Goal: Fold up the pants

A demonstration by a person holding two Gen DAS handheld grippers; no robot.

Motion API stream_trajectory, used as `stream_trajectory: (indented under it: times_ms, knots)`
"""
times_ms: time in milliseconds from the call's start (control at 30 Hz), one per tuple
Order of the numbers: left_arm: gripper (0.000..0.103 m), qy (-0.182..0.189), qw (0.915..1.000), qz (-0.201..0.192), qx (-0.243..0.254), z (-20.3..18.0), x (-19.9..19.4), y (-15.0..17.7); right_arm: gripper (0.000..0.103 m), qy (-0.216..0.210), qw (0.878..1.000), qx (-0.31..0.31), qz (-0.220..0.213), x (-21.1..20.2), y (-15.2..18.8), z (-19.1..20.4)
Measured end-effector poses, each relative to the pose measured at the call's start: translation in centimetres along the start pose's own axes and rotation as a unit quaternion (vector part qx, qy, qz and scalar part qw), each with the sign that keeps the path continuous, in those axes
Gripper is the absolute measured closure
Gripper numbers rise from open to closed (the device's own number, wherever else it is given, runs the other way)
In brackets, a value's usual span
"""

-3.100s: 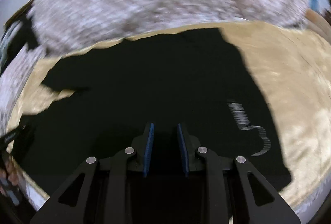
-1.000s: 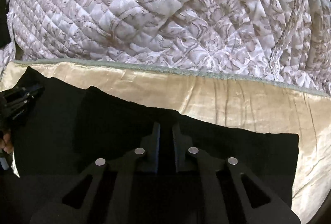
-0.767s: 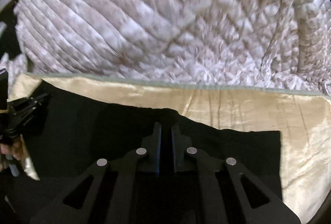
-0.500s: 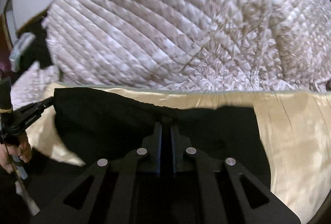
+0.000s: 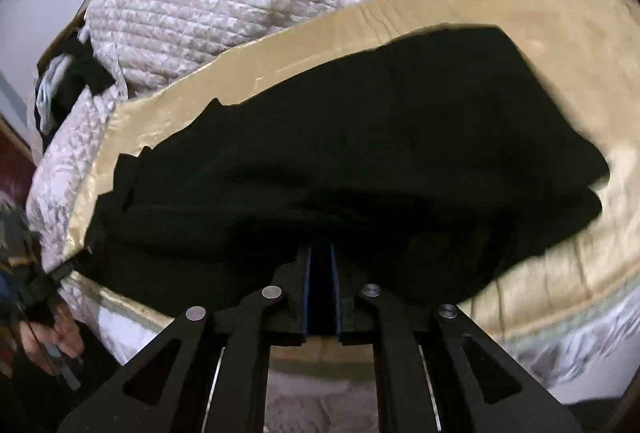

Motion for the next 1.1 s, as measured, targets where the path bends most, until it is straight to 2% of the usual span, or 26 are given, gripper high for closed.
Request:
stream_trajectory:
  times_ms: [67, 100, 133, 167, 233, 300, 433, 567, 667, 833, 967, 1067, 1100]
  knots:
    - [0.092, 0.006, 0.9997, -0.002, -0.025, 0.8, -0.6, -0.2, 0.085, -0.011, 1.0, 0.006, -0.006, -0.4, 0.1, 0.0]
    - [0.079, 0.007, 0.9995, -0.007, -0.029, 0.9, -0.8, -0.5, 0.083, -0.013, 1.0, 0.01, -0.008, -0.4, 0.2, 0.0]
    - [0.067, 0.008, 0.9994, -0.014, -0.03, 0.9, -1.0, -0.9, 0.074, -0.013, 1.0, 0.014, -0.01, -0.6, 0.4, -0.1]
    - [0.063, 0.007, 0.9993, -0.023, -0.03, 0.7, -1.3, -1.5, 0.06, -0.014, 1.0, 0.02, -0.016, -0.8, 0.5, -0.3]
    - [0.056, 0.007, 0.9988, -0.04, -0.028, 0.1, -1.6, -2.9, 0.054, -0.031, 0.998, 0.041, -0.033, -1.2, 0.7, -0.8]
    - [0.046, 0.012, 0.9983, -0.054, -0.019, -0.8, -1.4, -4.1, 0.054, -0.039, 0.996, 0.06, -0.049, -1.7, 0.6, -1.3]
    - [0.045, 0.008, 0.9988, -0.048, 0.012, -3.1, 1.3, -6.5, 0.047, -0.041, 0.99, 0.094, -0.092, -3.0, 0.3, -2.8]
    - [0.045, 0.005, 0.9995, -0.019, 0.025, -4.9, 4.3, -7.5, 0.045, -0.042, 0.979, 0.155, -0.124, -3.6, 0.0, -5.4]
    - [0.045, 0.019, 0.9994, -0.022, 0.018, -4.9, 4.2, -7.2, 0.045, -0.056, 0.969, 0.192, -0.146, -4.1, -0.1, -6.7]
    - [0.041, 0.029, 0.9984, -0.03, 0.038, -5.6, 3.7, -6.6, 0.045, -0.053, 0.962, 0.216, -0.16, -4.1, -0.5, -8.2]
    - [0.041, -0.004, 0.9972, -0.031, 0.068, -6.9, 4.9, -7.0, 0.045, -0.046, 0.964, 0.211, -0.155, -3.6, -1.0, -8.1]
    - [0.041, -0.053, 0.9949, -0.02, 0.083, -7.5, 6.6, -7.7, 0.045, -0.041, 0.966, 0.208, -0.15, -3.3, -1.0, -8.2]
    - [0.048, -0.055, 0.9945, -0.023, 0.086, -7.6, 6.9, -7.8, 0.045, -0.041, 0.965, 0.209, -0.15, -3.3, -1.0, -8.3]
Point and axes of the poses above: each gripper's, at about its wrist camera, not at the fingertips, and x roughly the way its jaws point, z to its left, y to its underside, the point moved 2 cm from there along x, roughly the way its jaws point, and after that the axes turned 14 degrees about -y, right-handed, at the moved point
